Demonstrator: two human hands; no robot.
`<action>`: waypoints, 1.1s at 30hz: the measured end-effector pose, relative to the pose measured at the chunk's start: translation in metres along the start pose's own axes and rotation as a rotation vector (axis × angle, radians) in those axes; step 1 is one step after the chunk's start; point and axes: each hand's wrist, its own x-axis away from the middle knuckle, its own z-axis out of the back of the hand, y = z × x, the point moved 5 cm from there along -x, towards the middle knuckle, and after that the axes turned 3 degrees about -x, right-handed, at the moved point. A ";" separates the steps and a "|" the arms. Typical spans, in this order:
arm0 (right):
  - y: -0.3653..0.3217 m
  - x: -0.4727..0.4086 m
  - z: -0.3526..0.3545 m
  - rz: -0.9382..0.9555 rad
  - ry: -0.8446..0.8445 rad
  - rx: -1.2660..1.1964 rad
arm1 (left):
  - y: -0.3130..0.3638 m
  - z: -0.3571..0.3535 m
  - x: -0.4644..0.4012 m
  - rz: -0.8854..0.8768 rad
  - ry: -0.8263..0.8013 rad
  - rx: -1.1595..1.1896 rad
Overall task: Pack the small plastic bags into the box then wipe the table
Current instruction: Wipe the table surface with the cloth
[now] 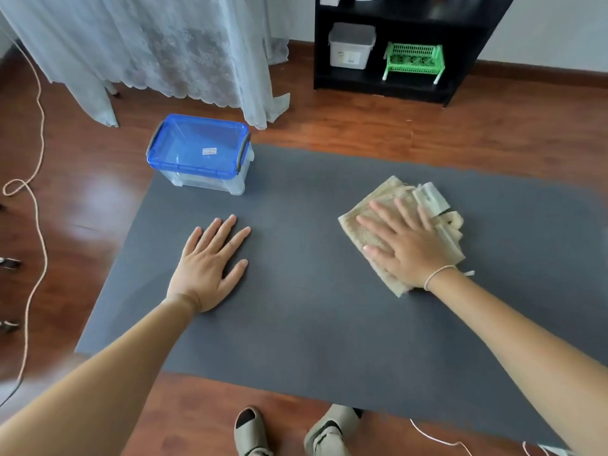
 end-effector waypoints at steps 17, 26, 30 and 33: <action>0.038 0.213 -0.018 -1.152 0.119 -0.247 | -0.001 -0.007 -0.002 -0.078 0.053 0.006; -0.163 0.096 -0.039 -0.605 0.146 -0.209 | 0.000 -0.006 0.001 -0.101 0.047 0.046; -0.176 0.100 -0.042 -0.378 0.110 -0.178 | 0.001 -0.004 0.003 -0.108 0.045 0.058; -0.140 0.131 -0.041 -0.365 0.104 -0.165 | 0.002 -0.003 0.003 -0.105 0.038 0.060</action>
